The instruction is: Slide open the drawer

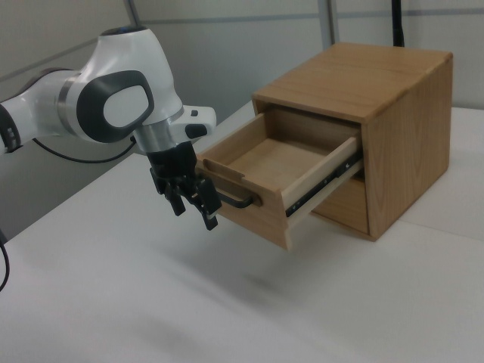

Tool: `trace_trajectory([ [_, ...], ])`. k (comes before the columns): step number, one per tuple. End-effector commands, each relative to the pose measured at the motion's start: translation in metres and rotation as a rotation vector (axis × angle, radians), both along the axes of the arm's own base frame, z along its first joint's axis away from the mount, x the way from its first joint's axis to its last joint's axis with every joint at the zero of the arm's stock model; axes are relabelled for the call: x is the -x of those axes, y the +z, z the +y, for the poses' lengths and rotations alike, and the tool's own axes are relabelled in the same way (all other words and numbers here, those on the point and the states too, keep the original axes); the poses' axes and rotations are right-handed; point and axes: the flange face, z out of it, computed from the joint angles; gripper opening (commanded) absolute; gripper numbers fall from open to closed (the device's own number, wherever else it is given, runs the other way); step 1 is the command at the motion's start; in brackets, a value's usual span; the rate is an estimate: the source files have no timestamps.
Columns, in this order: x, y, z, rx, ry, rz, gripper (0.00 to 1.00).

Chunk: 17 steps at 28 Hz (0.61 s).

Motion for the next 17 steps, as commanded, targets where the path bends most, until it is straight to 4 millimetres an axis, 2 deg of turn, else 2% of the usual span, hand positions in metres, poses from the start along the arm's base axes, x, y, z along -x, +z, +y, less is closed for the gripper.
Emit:
trace_trajectory([
  [1,0.0056,0.0005,-0.0016,-0.017,0.04,0.025,1.0],
  [17,0.0129,-0.0093,-0.0006,-0.015,0.036,0.109,1.0],
])
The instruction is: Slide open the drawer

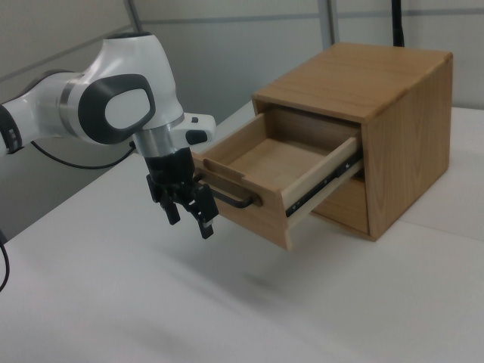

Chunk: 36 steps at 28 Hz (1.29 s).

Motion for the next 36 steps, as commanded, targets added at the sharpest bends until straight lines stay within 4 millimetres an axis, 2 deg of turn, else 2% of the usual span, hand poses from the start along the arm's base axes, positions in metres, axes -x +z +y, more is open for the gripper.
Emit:
trace_trajectory([
  [1,0.007,0.0,0.0,-0.019,0.021,0.042,1.0],
  [24,0.004,0.002,0.004,-0.025,0.017,0.022,1.0],
  [36,-0.005,0.01,0.004,-0.031,0.002,-0.051,1.0],
])
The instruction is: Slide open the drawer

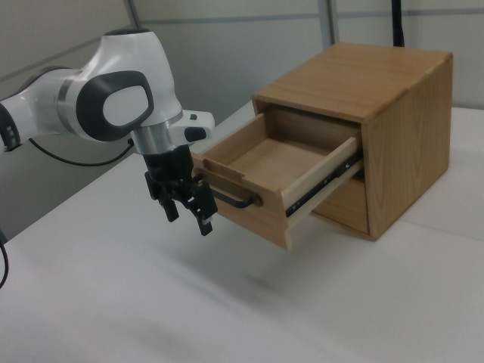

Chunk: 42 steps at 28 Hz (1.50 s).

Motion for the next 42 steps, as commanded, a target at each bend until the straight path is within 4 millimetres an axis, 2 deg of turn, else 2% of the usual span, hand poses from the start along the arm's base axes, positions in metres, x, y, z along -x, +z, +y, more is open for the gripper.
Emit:
trace_trajectory([
  [1,-0.005,0.003,0.003,-0.023,-0.007,-0.041,1.0],
  [8,-0.011,-0.002,0.009,-0.034,-0.103,-0.059,1.0],
  [26,-0.012,-0.003,0.006,-0.029,-0.125,-0.059,1.0],
  [42,-0.016,-0.011,0.005,-0.02,-0.121,-0.046,1.0],
])
